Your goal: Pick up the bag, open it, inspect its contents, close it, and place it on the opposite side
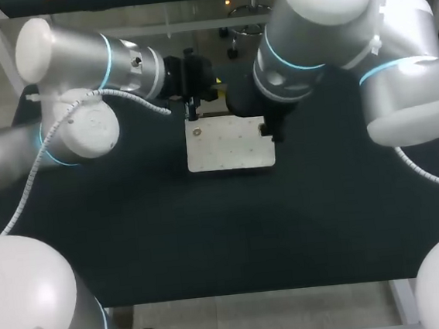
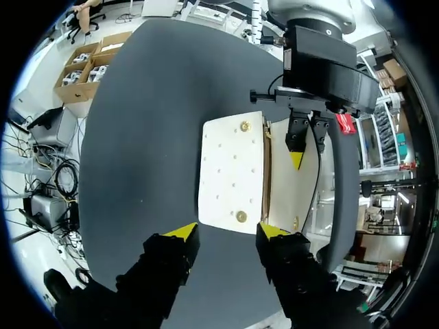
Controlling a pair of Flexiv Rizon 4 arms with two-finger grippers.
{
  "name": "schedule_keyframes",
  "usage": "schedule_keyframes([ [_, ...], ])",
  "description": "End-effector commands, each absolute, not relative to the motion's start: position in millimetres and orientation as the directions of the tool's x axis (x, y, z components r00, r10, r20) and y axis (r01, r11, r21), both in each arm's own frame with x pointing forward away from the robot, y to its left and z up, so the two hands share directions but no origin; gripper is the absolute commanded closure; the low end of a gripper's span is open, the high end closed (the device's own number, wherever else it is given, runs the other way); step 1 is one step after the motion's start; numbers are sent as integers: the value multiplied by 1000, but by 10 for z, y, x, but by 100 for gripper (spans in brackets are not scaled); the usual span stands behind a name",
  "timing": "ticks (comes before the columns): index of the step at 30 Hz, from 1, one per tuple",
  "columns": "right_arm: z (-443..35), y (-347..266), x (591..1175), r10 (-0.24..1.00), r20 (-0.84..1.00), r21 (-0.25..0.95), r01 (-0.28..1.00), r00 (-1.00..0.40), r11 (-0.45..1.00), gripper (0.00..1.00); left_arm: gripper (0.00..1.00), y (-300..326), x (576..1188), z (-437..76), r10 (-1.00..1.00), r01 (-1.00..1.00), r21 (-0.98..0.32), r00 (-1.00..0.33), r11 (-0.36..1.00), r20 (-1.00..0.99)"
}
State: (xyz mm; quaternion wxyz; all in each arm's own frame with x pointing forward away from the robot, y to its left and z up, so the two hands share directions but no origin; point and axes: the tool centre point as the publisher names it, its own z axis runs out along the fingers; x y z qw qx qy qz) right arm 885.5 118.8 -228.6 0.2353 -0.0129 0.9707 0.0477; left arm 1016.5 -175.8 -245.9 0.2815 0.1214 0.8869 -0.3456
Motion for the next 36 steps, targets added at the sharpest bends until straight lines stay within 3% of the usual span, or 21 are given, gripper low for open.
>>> schedule_keyframes([
  [1,-2345,1171,8903,5,-467,99,-47,-884,994,100,100,-1738,10164,-2427,15,409,-558,-816,723,-578],
  [36,-2626,1400,9490,27,-566,135,-60,-824,989,100,100,-1756,9866,-2249,30,417,-587,-831,694,-555],
])
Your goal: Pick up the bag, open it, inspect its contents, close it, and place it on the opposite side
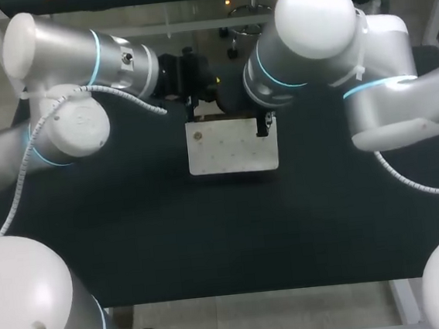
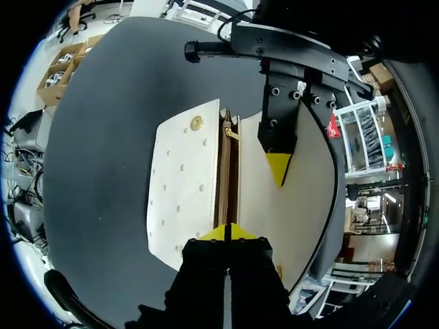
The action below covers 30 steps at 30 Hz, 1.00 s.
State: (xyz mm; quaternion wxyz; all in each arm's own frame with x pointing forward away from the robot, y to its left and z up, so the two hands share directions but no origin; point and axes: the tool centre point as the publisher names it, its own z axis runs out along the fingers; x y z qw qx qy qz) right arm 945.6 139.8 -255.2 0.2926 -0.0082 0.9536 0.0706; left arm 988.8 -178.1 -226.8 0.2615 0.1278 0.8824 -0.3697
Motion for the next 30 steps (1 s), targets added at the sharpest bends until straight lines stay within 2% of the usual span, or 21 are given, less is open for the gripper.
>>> schedule_keyframes([
  [1,-2638,1398,9498,28,-566,135,-60,-824,989,100,100,-1750,9863,-2249,29,415,-588,-832,694,-554],
  [11,-2745,1375,9538,36,-571,161,-69,-820,985,100,100,-1716,9853,-2268,25,398,-606,-848,689,-529],
  [30,-2876,1433,9651,24,-557,131,-59,-830,990,100,100,-1693,9853,-2295,14,378,-617,-860,690,-511],
])
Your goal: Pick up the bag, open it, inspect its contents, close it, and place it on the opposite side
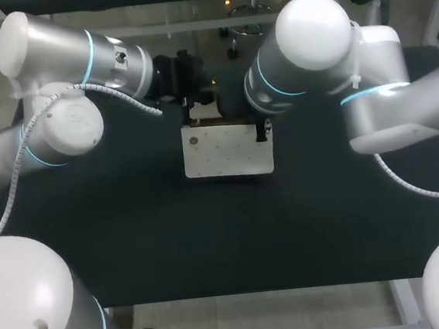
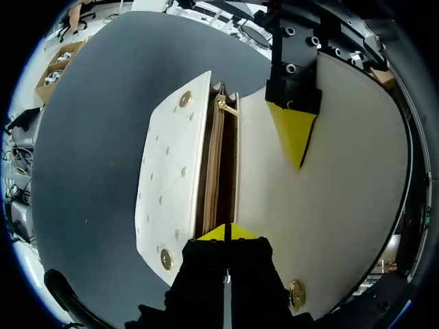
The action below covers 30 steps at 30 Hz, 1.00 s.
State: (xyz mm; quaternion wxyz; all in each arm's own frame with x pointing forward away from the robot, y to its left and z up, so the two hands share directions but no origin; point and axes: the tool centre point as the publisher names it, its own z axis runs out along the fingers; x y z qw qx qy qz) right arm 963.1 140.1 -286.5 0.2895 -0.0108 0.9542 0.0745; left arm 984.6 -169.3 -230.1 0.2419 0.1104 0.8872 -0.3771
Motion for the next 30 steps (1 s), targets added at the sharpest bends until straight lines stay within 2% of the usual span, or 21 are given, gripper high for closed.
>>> schedule_keyframes([
  [1,-2873,1434,9654,25,-560,129,-58,-828,990,100,100,-1693,9853,-2295,15,378,-617,-860,691,-510],
  [30,-3041,1460,9553,28,-541,130,-50,-841,990,100,100,-1684,9886,-2335,-55,314,-647,-874,695,-483],
])
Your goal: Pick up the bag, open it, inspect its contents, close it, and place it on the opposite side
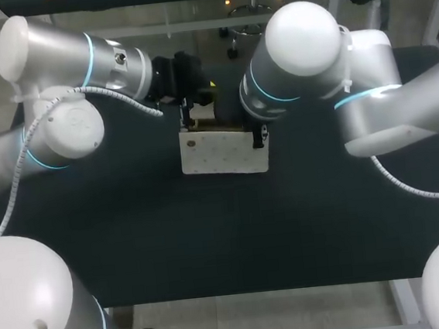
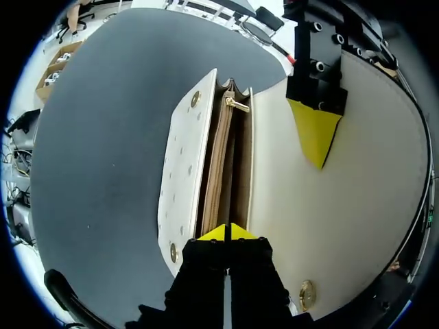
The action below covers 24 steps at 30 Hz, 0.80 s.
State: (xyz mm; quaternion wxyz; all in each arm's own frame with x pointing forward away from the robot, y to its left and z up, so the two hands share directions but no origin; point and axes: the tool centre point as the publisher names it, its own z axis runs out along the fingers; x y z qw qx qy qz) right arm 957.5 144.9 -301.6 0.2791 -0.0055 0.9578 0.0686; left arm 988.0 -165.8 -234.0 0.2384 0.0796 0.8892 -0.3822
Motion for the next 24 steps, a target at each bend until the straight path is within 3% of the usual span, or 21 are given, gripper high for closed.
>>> schedule_keyframes([
  [1,-3039,1467,9548,27,-542,133,-54,-840,990,100,100,-1683,9886,-2335,-56,313,-647,-874,695,-483],
  [24,-3115,1476,9531,15,-525,130,-63,-851,990,100,100,-1647,9852,-2322,-97,291,-670,-873,683,-478],
])
